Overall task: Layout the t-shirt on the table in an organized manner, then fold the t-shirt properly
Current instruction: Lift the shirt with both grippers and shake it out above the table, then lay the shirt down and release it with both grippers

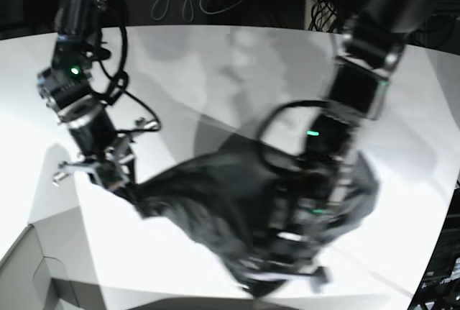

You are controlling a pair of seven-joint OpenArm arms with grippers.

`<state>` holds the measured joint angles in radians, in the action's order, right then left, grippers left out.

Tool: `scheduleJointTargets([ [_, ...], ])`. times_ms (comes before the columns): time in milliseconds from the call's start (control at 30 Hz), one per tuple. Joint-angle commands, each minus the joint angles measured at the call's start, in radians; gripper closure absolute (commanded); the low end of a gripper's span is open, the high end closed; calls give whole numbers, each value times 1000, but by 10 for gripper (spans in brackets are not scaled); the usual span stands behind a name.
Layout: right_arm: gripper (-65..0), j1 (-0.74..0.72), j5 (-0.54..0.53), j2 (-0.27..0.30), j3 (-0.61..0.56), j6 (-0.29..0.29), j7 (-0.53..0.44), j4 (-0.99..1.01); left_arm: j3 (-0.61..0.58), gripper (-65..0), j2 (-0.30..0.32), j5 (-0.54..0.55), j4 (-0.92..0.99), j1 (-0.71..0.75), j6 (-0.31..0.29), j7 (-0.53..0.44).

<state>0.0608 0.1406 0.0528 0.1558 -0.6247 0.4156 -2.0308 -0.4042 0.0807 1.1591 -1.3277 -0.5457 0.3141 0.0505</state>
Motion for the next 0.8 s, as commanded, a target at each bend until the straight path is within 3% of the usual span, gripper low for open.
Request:
scheduleJointTargets([
  [0,0,-2,-14,5,26,10,-45,-15,-23,-6,-25,5,-3,-41,-17,-22],
  [100,0,34,-16,5,86,10,-68,-15,-83,-56,-77,8,73,-44,-19,-22],
  [200,0,46,-16,5,136,10,-76,-14,-85,-185,-91,8,106,-38,-19,-22],
  [300,0,46,-16,5,190,10,-71,-12,-81,-316,-72,11,93,-21,-19,-22],
  [400,0,46,-17,5,224,10,-70,-12,-80,-395,-8,11,50,-3,-19,-28],
  [567,0,69,-17,5,267,10,-70,-5,1,-422,110,3,70,28,-19,-30],
  [767,0,116,-19,5,279,10,-74,-6,170,-422,130,2,330,22,-19,-21],
])
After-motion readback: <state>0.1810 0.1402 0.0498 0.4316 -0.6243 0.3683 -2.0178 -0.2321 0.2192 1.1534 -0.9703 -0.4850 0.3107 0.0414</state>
